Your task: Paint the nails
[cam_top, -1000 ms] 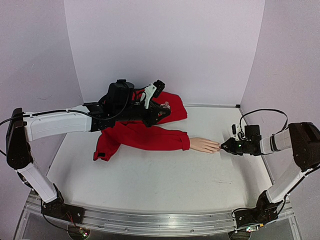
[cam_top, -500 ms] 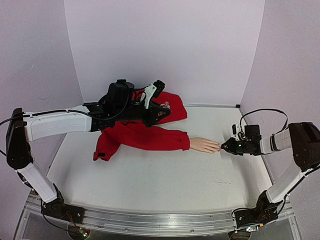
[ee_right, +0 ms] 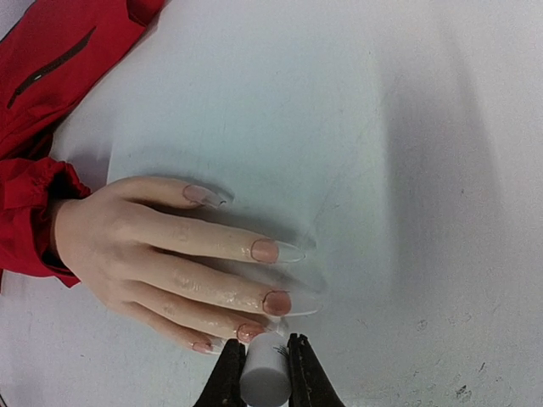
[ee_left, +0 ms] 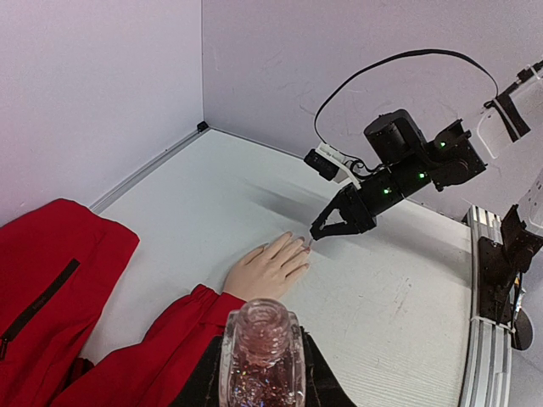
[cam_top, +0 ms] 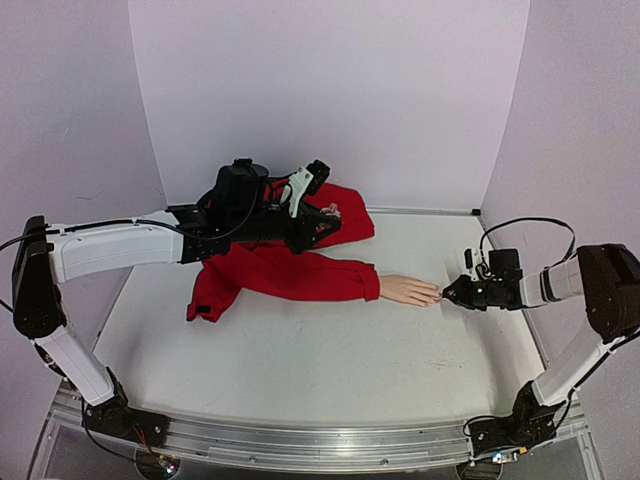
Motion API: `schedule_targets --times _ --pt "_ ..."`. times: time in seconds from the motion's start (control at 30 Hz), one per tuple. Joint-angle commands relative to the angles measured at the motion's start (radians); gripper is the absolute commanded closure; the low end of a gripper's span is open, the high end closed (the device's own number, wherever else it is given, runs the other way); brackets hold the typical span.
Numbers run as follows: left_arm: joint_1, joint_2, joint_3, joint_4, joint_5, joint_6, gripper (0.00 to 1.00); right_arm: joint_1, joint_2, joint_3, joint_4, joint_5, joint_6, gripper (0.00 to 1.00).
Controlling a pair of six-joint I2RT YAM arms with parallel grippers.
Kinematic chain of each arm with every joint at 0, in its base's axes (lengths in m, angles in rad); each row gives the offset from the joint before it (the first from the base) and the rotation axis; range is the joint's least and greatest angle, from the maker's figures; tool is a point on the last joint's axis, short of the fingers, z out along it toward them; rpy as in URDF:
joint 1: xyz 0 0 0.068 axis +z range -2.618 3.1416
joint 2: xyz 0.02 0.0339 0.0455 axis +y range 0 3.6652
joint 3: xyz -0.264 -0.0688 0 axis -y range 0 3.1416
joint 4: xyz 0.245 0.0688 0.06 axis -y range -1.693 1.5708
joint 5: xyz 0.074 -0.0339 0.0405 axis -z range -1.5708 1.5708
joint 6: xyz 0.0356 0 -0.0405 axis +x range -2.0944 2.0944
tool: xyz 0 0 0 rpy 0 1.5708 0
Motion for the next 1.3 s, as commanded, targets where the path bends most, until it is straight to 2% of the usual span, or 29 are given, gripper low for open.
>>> schedule_targets --times 0.0,0.77,1.27 --pt "-0.002 -0.026 0.048 0.054 0.016 0.013 1.00 0.006 0.011 0.038 -0.012 0.014 0.005 1.00" --pt "-0.002 -0.042 0.034 0.053 0.008 0.012 1.00 0.006 0.010 0.036 -0.026 0.030 0.011 1.00" --pt "-0.002 -0.057 0.028 0.053 0.008 0.006 1.00 0.006 -0.084 -0.012 -0.022 0.042 0.007 1.00"
